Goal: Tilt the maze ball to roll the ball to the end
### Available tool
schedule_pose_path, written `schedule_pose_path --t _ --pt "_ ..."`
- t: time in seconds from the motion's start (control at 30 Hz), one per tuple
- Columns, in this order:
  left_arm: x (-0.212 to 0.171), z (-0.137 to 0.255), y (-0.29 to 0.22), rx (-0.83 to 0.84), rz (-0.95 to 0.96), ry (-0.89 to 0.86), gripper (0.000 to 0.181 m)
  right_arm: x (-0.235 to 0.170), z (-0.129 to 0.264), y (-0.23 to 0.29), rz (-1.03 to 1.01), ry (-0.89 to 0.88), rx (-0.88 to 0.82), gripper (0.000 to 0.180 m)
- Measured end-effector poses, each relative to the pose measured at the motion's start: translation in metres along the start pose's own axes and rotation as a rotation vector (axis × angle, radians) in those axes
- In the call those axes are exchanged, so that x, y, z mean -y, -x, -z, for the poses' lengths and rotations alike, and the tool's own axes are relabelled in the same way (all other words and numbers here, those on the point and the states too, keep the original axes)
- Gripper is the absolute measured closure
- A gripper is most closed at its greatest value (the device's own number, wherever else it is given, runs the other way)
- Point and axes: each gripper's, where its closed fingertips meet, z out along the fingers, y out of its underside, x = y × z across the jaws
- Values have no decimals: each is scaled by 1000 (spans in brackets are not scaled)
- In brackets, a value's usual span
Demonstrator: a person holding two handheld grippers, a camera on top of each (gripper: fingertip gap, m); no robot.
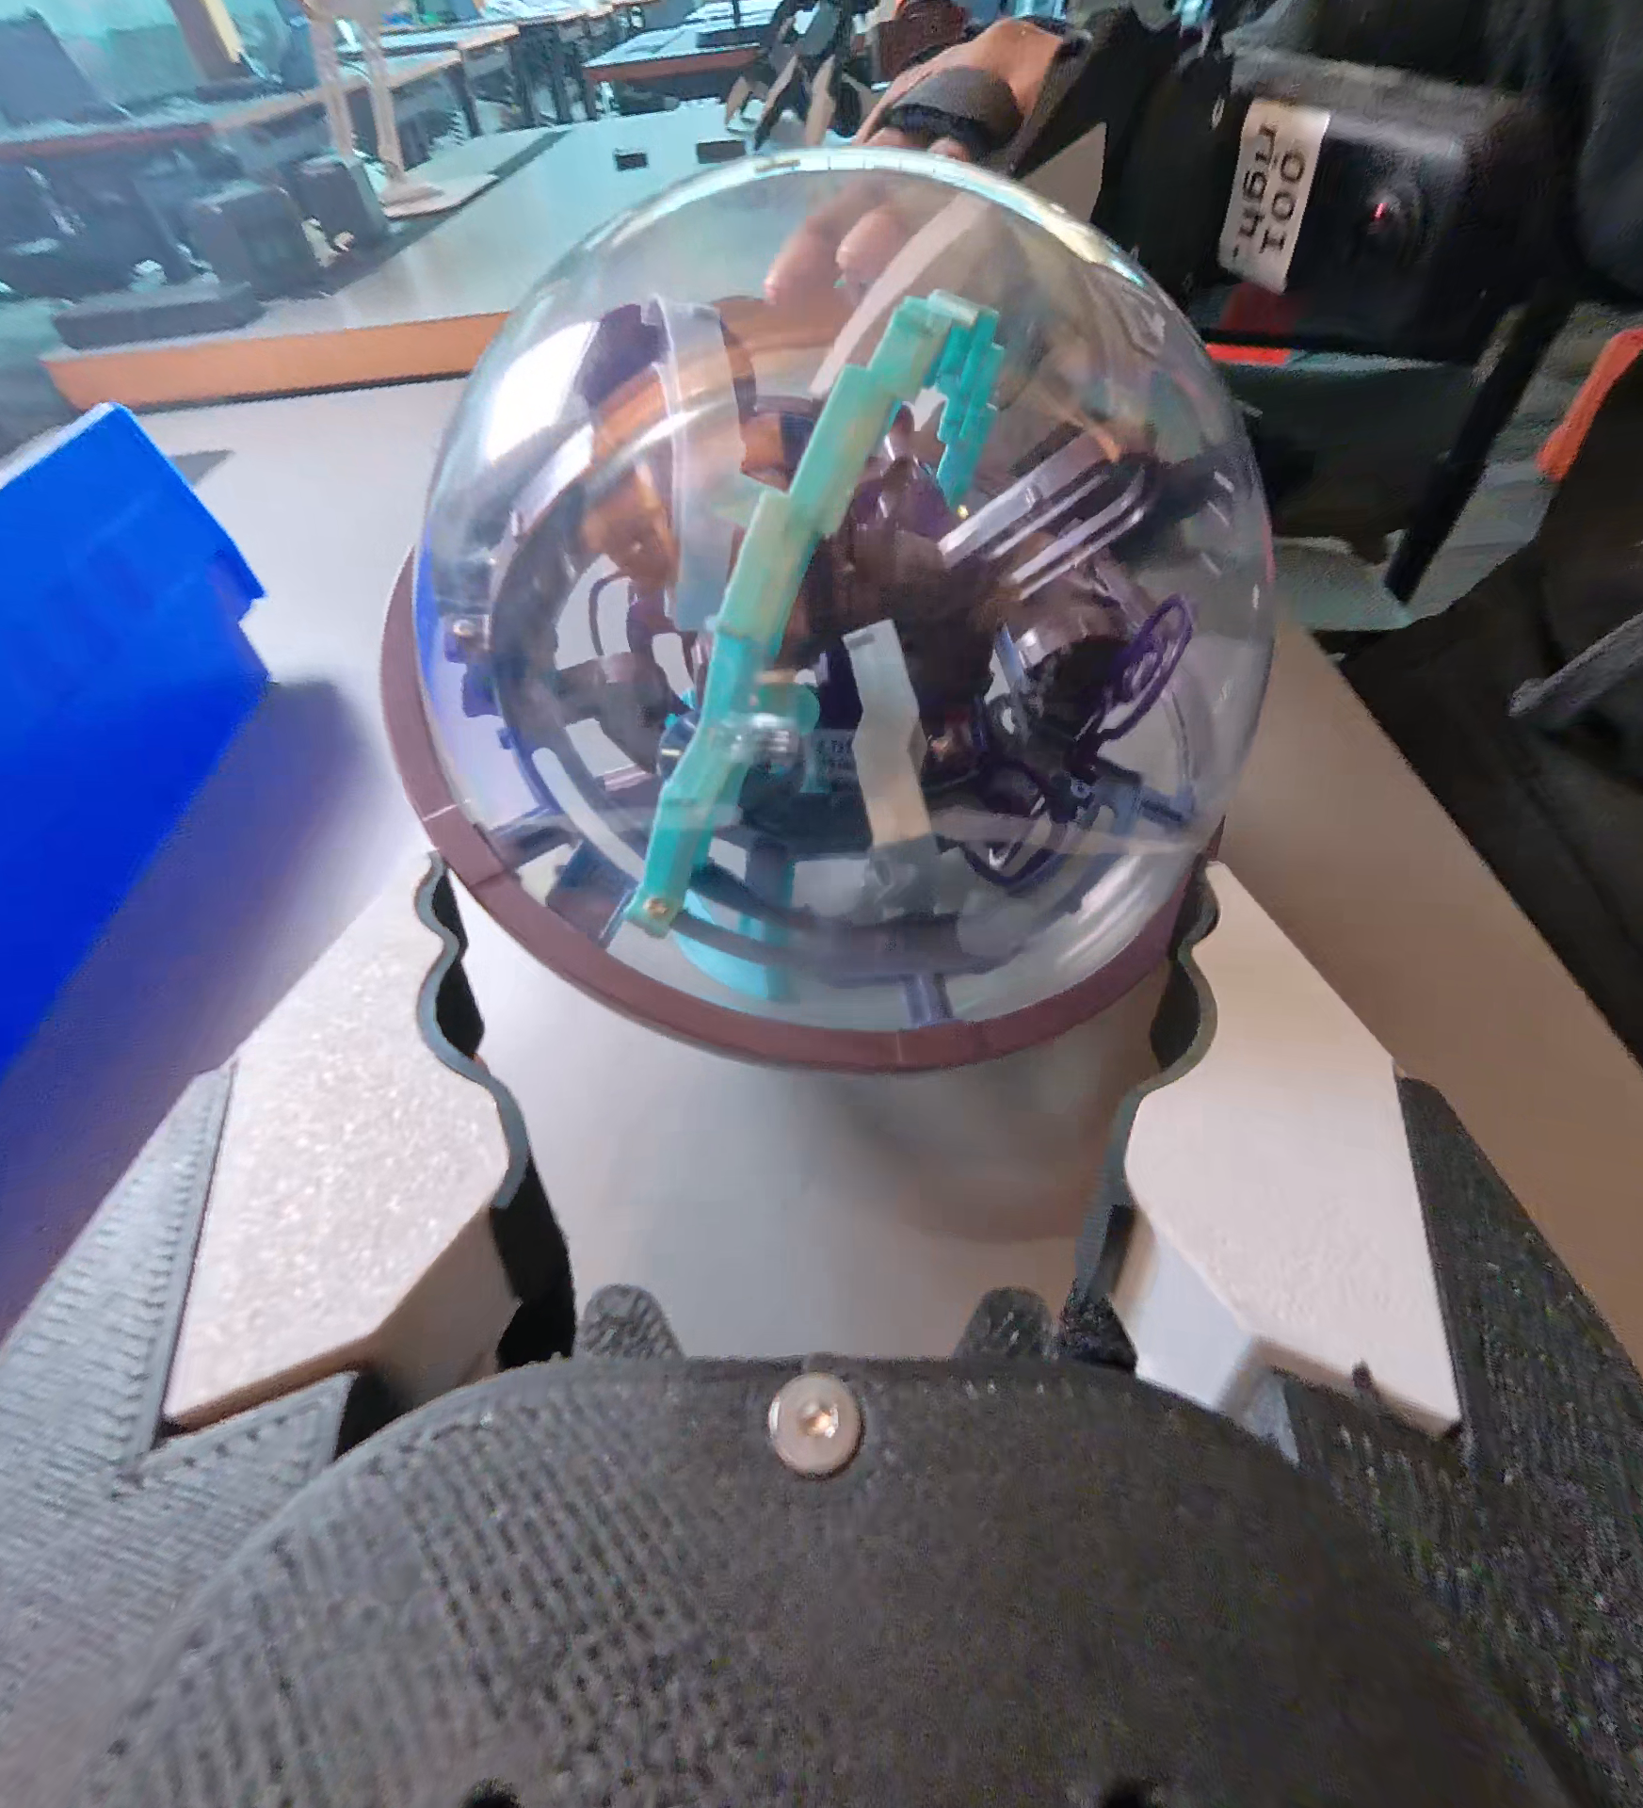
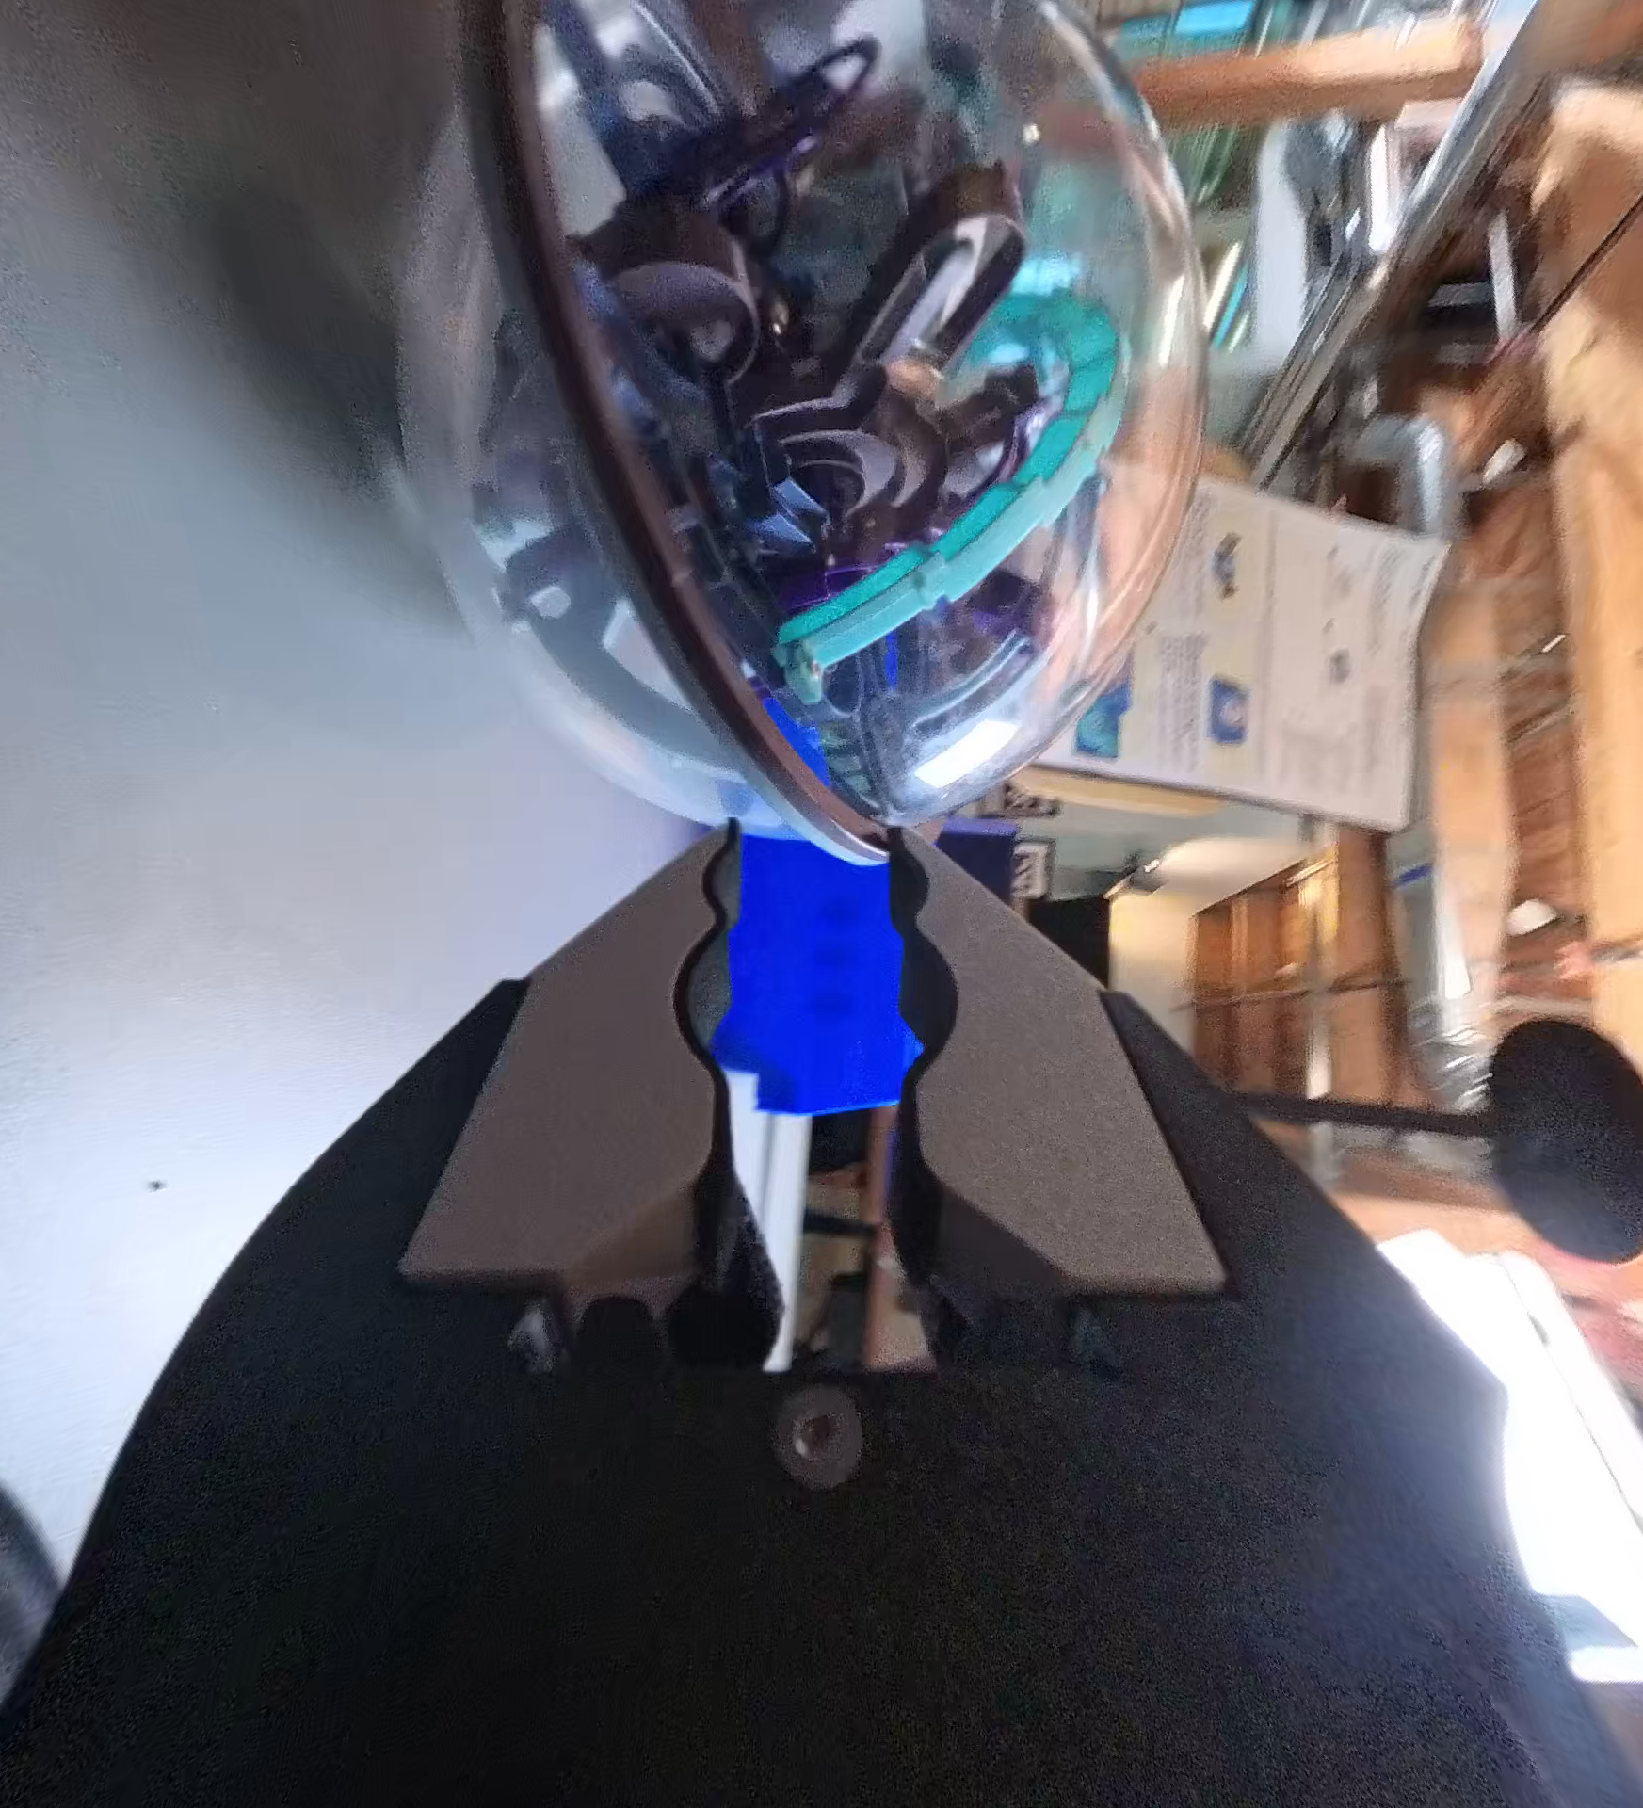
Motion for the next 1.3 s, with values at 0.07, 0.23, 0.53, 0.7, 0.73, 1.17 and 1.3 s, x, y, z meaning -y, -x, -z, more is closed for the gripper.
schedule_pose_path --t 0.07,0.23,0.53,0.7,0.73,1.17,1.3 --pt "-1 1 1 38 -44 1 49 -9 2 5 -130 36 51 138" --pt "1 -1 0 67 -66 -4 58 -11 13 10 -324 45 105 134" --pt "-4 -3 -4 39 27 19 58 -10 12 -5 -205 41 13 162" --pt "-14 -6 -8 9 94 83 58 -6 12 -19 -152 23 -30 174" --pt "-16 -7 -8 4 101 95 58 -6 12 -21 -146 20 -22 180" --pt "3 3 2 70 45 7 48 -3 -3 -34 -159 -33 23 180" --pt "0 0 5 80 69 23 46 -4 -6 -38 -195 -34 14 180"
